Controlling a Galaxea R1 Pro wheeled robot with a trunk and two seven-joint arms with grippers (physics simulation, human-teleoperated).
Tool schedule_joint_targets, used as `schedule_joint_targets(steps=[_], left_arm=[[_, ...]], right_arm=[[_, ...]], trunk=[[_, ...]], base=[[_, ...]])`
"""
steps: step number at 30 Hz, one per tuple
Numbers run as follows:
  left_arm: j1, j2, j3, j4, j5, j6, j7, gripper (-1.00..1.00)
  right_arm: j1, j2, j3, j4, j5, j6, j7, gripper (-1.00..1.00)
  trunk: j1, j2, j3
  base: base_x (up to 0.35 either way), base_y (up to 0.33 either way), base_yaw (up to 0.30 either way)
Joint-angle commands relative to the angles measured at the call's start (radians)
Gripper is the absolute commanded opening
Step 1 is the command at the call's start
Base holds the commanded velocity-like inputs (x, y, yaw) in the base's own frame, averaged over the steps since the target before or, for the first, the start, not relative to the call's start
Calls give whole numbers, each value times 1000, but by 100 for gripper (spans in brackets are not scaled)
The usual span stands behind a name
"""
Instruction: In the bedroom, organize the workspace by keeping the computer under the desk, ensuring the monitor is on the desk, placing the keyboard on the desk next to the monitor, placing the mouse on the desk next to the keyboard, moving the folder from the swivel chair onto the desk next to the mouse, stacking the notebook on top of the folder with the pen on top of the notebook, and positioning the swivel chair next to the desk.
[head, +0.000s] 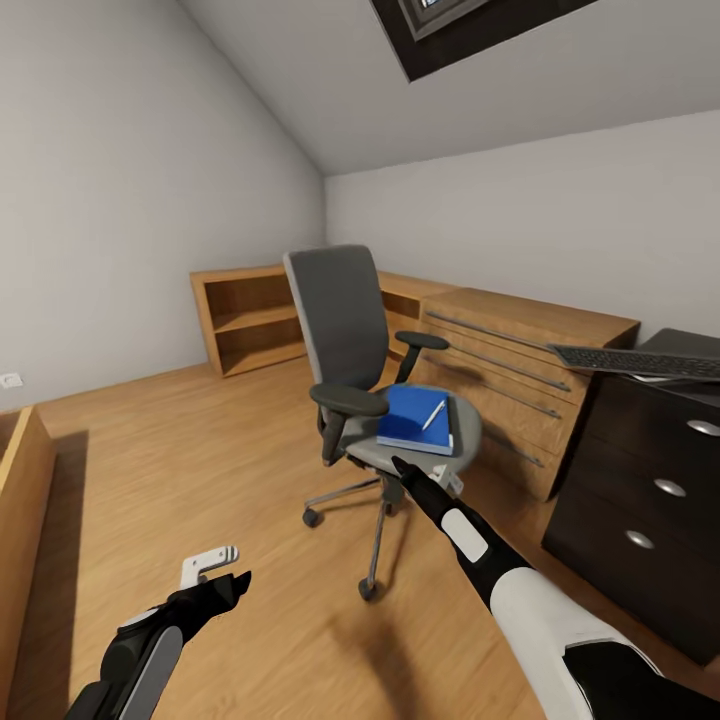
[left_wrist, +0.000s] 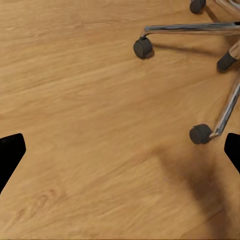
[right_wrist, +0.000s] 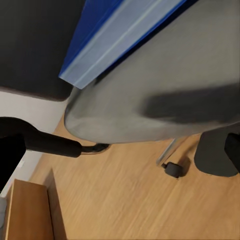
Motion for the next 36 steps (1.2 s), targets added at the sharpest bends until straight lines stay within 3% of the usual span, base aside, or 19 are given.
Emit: schedule_joint_targets(steps=[1,36], left_arm=[[-1,1,-2,-1,11,2,10,100],[-1,1,-2,-5,11,2,8,100]], right_arm=[[-1,0,3,-1,-9,2,1,100],[0,-1,3,13,-9,2,1,100]], trunk=[[0,0,-1],[0,0,-1]], base=[[254,0,0],[316,0,0]])
